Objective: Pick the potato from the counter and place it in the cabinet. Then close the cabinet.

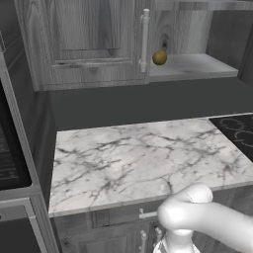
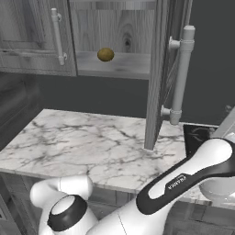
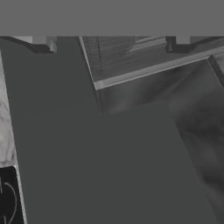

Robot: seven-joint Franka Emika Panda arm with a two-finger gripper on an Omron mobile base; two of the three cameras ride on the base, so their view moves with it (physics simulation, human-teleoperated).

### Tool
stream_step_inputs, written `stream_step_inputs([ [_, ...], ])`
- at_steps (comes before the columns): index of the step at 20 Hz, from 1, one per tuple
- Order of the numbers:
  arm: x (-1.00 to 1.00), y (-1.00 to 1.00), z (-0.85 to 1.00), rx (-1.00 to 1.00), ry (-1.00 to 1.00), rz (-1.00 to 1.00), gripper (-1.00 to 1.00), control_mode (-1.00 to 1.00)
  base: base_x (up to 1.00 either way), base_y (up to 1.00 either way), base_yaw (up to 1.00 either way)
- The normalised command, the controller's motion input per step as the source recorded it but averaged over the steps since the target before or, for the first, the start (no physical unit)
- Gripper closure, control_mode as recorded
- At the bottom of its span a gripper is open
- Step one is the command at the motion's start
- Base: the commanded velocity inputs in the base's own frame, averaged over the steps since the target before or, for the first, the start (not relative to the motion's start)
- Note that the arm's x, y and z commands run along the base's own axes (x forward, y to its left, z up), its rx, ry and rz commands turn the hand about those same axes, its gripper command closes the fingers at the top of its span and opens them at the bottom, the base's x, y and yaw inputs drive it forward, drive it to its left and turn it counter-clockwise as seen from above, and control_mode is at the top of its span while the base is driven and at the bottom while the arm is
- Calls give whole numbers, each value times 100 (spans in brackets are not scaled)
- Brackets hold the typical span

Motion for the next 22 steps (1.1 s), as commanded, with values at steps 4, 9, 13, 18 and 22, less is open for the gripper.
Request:
stream_step_inputs([
  [4, 52, 0, 0, 0, 18, 24, -100, -100, 0, 0, 0],
  [9, 23, 3, 13, 0, 14, 31, -100, -100, 0, 0, 0],
  [13, -26, 35, 22, -2, 13, 50, -100, -100, 0, 0, 0],
  [18, -30, 65, 21, -8, 12, 50, -100, -100, 0, 0, 0],
  [22, -25, 83, 41, -10, 0, 35, -100, -100, 0, 0, 0],
])
